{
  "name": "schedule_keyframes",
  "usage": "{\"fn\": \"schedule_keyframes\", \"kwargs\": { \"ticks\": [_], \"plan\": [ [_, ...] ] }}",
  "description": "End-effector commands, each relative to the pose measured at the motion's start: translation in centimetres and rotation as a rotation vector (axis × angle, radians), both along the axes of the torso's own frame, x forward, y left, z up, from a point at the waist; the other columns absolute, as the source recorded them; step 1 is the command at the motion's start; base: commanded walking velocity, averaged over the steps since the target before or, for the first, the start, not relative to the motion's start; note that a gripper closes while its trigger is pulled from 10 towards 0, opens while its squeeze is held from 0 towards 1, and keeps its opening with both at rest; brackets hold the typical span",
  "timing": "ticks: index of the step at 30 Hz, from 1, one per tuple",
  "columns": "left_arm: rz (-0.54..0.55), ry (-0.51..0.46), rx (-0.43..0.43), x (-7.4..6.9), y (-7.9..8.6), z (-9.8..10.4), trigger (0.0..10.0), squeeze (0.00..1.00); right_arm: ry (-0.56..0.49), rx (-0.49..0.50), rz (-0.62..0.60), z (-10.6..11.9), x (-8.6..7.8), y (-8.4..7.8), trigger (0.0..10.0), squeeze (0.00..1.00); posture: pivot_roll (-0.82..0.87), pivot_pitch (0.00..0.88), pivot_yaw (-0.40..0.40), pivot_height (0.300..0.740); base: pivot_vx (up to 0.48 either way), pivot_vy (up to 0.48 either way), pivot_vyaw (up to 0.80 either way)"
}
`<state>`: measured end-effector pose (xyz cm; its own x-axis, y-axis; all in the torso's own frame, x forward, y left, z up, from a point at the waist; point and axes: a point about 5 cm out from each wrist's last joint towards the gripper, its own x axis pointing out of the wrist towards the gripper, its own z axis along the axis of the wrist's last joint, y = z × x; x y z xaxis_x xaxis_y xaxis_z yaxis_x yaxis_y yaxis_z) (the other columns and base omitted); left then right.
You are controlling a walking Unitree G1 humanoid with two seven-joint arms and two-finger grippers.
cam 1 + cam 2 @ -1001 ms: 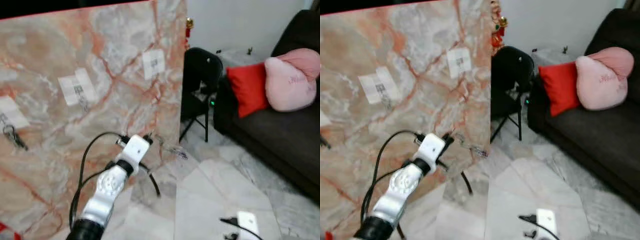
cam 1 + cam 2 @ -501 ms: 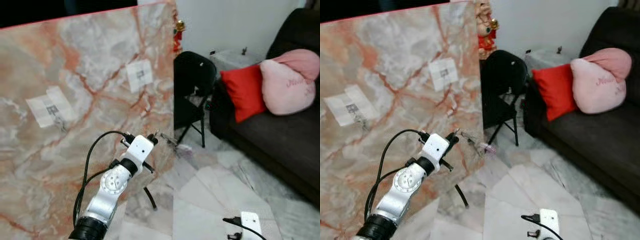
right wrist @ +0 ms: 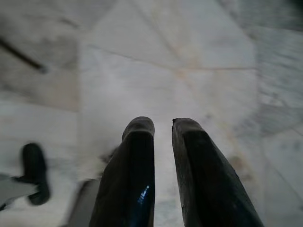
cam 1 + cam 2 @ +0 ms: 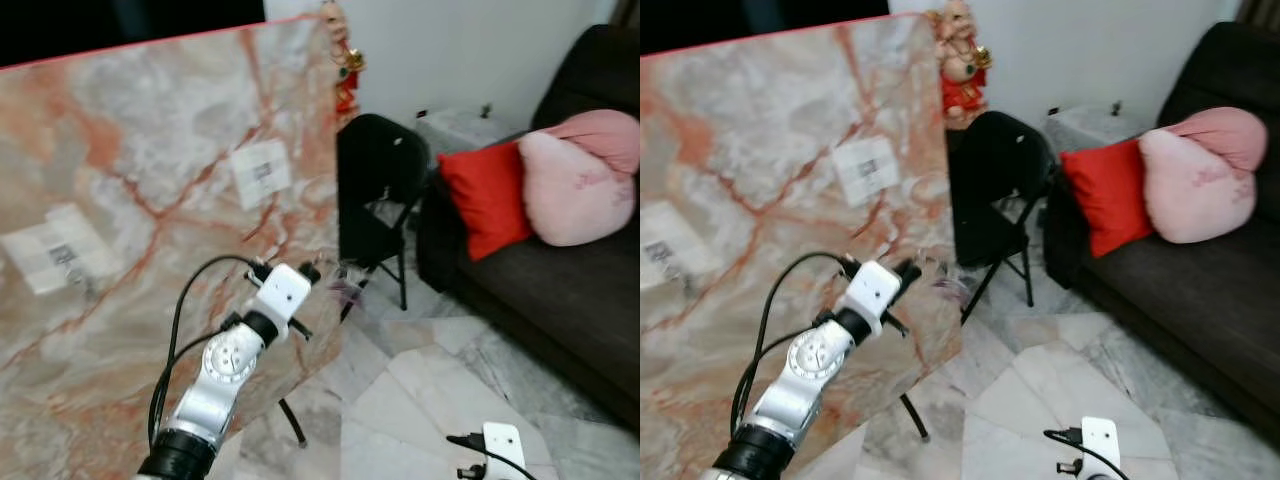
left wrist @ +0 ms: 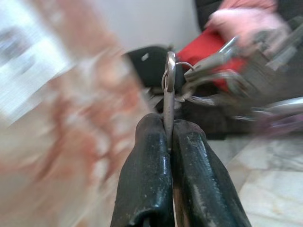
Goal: Hang keys on a hook
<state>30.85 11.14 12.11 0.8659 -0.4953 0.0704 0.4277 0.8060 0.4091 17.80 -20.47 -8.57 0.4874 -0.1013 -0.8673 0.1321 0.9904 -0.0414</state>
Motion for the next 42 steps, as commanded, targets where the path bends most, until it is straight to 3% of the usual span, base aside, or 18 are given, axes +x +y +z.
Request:
{"fn": "schedule_keyframes", "kwargs": {
  "ticks": [1, 11, 18, 29, 36, 42],
  "plan": [
    [0.015, -0.009, -0.015, 0.2, 0.4, 0.4, 10.0, 0.00, -0.021, 0.001, -0.009, 0.3, 0.6, -0.1, 10.0, 0.00, 0.02, 0.000, -0.011, 0.740, 0.345, 0.000, 0.00],
    [0.011, -0.026, -0.030, 0.2, 0.4, 0.9, 10.0, 0.00, -0.025, 0.002, -0.012, 0.4, 0.7, -0.1, 10.0, 0.00, 0.02, 0.000, -0.012, 0.740, 0.328, 0.000, 0.00],
    [0.015, -0.046, -0.027, 0.3, 0.5, 1.4, 10.0, 0.00, -0.027, 0.002, -0.011, 0.4, 0.8, -0.1, 10.0, 0.00, 0.02, 0.000, -0.012, 0.740, 0.000, 0.000, 0.00],
    [0.070, -0.174, -0.003, 2.0, 1.3, 4.9, 10.0, 0.00, -0.028, 0.003, -0.010, 0.4, 0.8, 0.1, 10.0, 0.00, 0.02, 0.000, -0.008, 0.740, 0.000, 0.000, 0.00],
    [0.099, -0.185, 0.056, 3.0, 1.7, 5.8, 10.0, 0.00, -0.028, 0.005, -0.011, 0.4, 0.9, 0.1, 10.0, 0.00, 0.02, 0.000, -0.005, 0.740, 0.000, 0.000, 0.00],
    [0.089, -0.199, 0.059, 3.6, 1.0, 6.8, 10.0, 0.00, -0.026, 0.004, -0.009, 0.4, 0.9, 0.2, 10.0, 0.00, 0.02, 0.000, -0.003, 0.740, 0.000, 0.000, 0.00]
  ]
}}
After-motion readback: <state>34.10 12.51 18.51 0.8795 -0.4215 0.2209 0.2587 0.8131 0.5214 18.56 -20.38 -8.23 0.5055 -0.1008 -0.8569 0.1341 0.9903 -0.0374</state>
